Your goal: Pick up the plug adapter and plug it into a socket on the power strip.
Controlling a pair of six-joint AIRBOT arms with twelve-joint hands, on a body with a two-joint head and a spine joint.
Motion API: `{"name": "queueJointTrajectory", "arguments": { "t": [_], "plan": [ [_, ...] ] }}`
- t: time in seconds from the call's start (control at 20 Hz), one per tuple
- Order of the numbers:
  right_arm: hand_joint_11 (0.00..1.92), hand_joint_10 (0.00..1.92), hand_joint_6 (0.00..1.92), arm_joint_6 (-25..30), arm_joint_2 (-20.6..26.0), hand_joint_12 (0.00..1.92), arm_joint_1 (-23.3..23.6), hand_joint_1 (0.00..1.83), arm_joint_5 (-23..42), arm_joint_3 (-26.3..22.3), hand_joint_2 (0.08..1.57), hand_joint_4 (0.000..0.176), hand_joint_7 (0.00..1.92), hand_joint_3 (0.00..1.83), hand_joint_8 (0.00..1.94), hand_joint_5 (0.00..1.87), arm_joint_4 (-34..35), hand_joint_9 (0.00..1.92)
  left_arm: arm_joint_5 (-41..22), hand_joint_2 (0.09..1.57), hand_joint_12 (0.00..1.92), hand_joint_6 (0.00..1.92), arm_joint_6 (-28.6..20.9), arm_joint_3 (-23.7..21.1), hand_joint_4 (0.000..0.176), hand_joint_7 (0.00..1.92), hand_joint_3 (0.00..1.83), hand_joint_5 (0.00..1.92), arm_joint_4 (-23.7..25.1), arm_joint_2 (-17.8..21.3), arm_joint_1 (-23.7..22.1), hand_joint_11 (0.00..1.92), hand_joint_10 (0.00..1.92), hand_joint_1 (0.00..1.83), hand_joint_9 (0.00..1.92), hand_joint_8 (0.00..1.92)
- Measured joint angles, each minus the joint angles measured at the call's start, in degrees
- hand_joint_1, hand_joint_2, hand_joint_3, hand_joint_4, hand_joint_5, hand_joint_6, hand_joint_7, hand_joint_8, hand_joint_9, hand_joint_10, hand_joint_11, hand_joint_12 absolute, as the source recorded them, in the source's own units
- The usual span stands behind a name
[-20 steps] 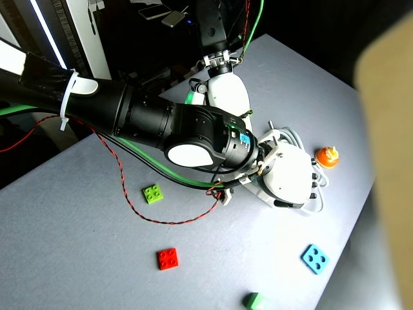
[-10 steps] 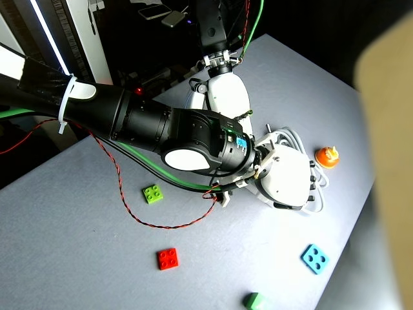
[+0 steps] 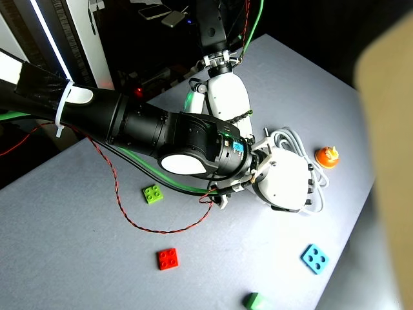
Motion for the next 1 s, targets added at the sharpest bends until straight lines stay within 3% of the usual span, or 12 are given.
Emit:
{"name": "queueJointTrajectory", "arguments": {
  "t": [0.05, 0.1, 0.3, 0.45, 0.5, 0.55, 0.6, 1.0],
  "plan": [
    [0.79, 1.13, 0.94, 0.00, 0.09, 1.45, 0.00, 1.26, -0.02, -0.09, 1.13, 0.000, 0.98, 0.00, 1.13, 0.91, 0.00, 0.89, 0.09, 1.22, 0.00, 0.00, -0.04, -0.07, 0.000, 0.00, 0.00, 0.00, 0.00, 0.28, 0.00, 0.00, 0.00, 0.00, 0.00, 0.00],
    [0.78, 1.30, 0.95, 0.07, 0.11, 1.45, 0.02, 1.35, -0.07, -0.09, 1.14, 0.000, 0.95, 0.00, 1.11, 0.88, 0.00, 0.87, 0.37, 1.22, 0.00, 0.00, -0.09, -0.09, 0.000, 0.00, 0.00, 0.00, -0.02, 0.52, 0.00, 0.00, 0.00, 0.00, 0.00, 0.00],
    [0.77, 1.35, 0.92, -0.07, 0.42, 1.47, 0.13, 1.37, -0.20, -0.70, 1.14, 0.000, 0.93, 0.00, 1.12, 0.89, -0.33, 0.86, 1.40, 1.22, 0.00, 0.00, -0.17, -0.52, 0.000, 0.00, 0.00, 0.00, -0.42, 1.38, -0.20, 0.00, 0.00, 0.00, 0.00, 0.00],
    [0.80, 1.34, 0.98, -0.26, 0.83, 1.43, 0.13, 1.37, -0.11, -1.51, 1.14, 0.000, 0.93, 0.00, 1.11, 0.85, -0.55, 0.88, 1.79, 1.22, 0.00, 0.00, -0.31, -0.52, 0.000, 0.00, 0.00, 0.01, -0.57, 1.68, -0.35, 0.00, 0.00, 0.00, 0.00, 0.00],
    [0.81, 1.11, 0.96, -0.28, 0.92, 1.42, 0.13, 1.27, -0.09, -1.62, 1.13, 0.000, 0.99, 0.00, 1.13, 0.90, -0.57, 0.91, 1.81, 1.22, 0.00, 0.00, -0.28, -0.55, 0.000, 0.00, 0.00, 0.00, -0.61, 1.75, -0.35, 0.00, 0.00, 0.00, 0.00, 0.00],
    [0.80, 1.28, 0.96, -0.31, 0.94, 1.42, 0.24, 1.35, -0.24, -1.62, 1.13, 0.000, 0.95, 0.00, 1.10, 0.87, -0.63, 0.89, 1.86, 1.22, 0.00, 0.00, -0.31, -0.66, 0.000, 0.00, 0.00, 0.00, -0.66, 1.90, -0.35, 0.00, 0.00, 0.00, 0.00, 0.00],
    [0.80, 1.31, 0.96, -0.35, 0.94, 1.42, 0.24, 1.37, -0.35, -1.62, 1.14, 0.000, 0.95, 0.00, 1.09, 0.86, -0.63, 0.89, 1.95, 1.23, 0.00, 0.00, -0.31, -0.66, 0.000, 0.00, 0.00, 0.00, -0.68, 1.97, -0.37, 0.00, 0.00, 0.00, 0.00, 0.00],
    [0.78, 1.33, 0.93, -0.63, 0.94, 1.44, 0.94, 1.37, -1.57, -1.62, 1.13, 0.000, 0.96, 0.00, 1.07, 0.88, -0.90, 0.88, 2.43, 1.22, 0.00, 0.00, -0.33, -0.76, 0.000, 0.00, 0.00, 0.00, -1.51, 2.71, -1.25, 0.00, 0.00, 0.00, 0.00, 0.00]
  ]
}}
